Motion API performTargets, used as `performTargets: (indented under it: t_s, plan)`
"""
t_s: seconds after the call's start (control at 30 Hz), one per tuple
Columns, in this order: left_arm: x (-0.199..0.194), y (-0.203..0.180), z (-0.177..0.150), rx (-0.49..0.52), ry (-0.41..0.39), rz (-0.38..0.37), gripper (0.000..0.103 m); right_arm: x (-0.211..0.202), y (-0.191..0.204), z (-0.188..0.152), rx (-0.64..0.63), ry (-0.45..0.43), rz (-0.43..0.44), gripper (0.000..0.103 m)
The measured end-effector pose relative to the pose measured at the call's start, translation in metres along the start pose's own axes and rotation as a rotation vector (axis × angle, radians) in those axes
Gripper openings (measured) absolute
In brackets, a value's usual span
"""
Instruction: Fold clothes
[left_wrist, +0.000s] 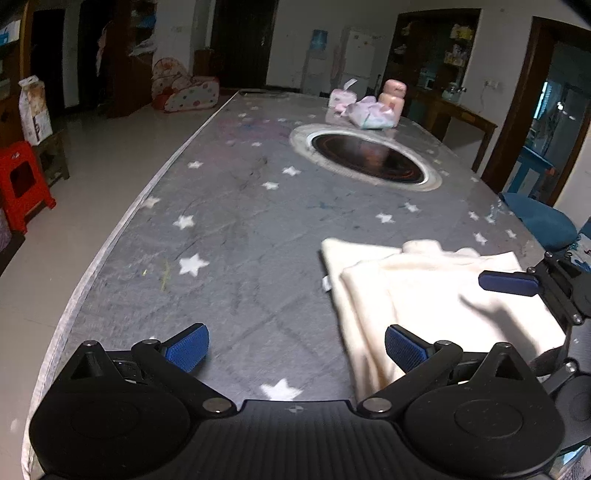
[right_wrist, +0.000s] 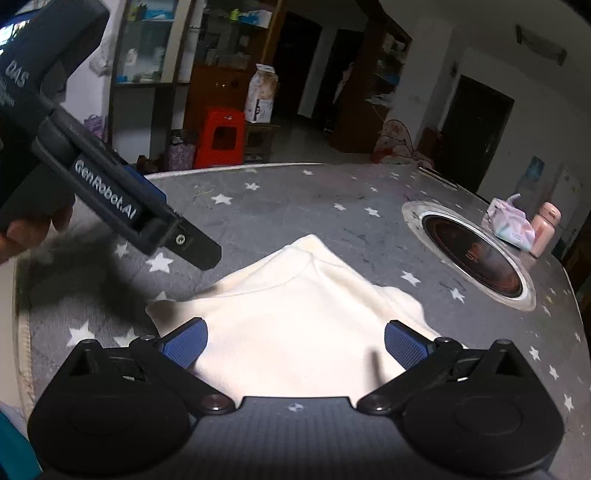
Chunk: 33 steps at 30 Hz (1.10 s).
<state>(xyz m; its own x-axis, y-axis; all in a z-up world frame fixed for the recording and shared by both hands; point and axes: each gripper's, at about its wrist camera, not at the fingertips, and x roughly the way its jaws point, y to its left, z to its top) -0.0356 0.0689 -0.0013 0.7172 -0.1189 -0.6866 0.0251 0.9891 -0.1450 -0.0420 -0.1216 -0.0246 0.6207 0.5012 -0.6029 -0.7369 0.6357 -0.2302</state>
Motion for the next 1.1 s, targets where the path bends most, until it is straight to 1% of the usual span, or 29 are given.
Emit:
performTargets:
  t_s: [0.1, 0.2, 0.33, 0.37, 0.47, 0.6, 0.67, 0.87, 0.93, 1.1]
  plan:
    - [-0.003, -0.007, 0.003, 0.016, -0.019, -0.029, 0.103, -0.016, -0.012, -0.002, 0.039, 0.000, 0.008, 0.103]
    - [0.000, -0.016, 0.005, 0.028, -0.015, -0.054, 0.103, -0.035, -0.031, -0.013, 0.105, 0.025, 0.015, 0.103]
    - [0.004, -0.030, 0.007, 0.048, -0.010, -0.090, 0.103, -0.055, -0.048, -0.029, 0.153, 0.050, -0.035, 0.103]
    - [0.005, -0.033, 0.007, 0.053, -0.011, -0.101, 0.103, -0.060, -0.052, -0.034, 0.175, 0.055, -0.036, 0.103]
    - [0.007, -0.045, 0.007, 0.075, -0.006, -0.150, 0.103, -0.071, -0.063, -0.048, 0.252, 0.069, 0.010, 0.103]
    - [0.013, -0.062, 0.004, 0.125, 0.004, -0.175, 0.103, -0.082, -0.068, -0.058, 0.308, 0.073, 0.055, 0.103]
    - [0.017, -0.070, 0.001, 0.149, 0.010, -0.179, 0.103, -0.085, -0.070, -0.061, 0.330, 0.065, 0.063, 0.103]
    - [0.034, -0.082, -0.008, 0.206, 0.047, -0.152, 0.103, -0.077, -0.082, -0.088, 0.477, 0.093, 0.083, 0.103]
    - [0.038, -0.082, -0.010, 0.209, 0.054, -0.147, 0.103, -0.077, -0.080, -0.091, 0.471, 0.077, 0.077, 0.103]
    - [0.037, -0.080, -0.010, 0.210, 0.052, -0.148, 0.103, -0.089, -0.084, -0.084, 0.473, 0.067, 0.085, 0.103]
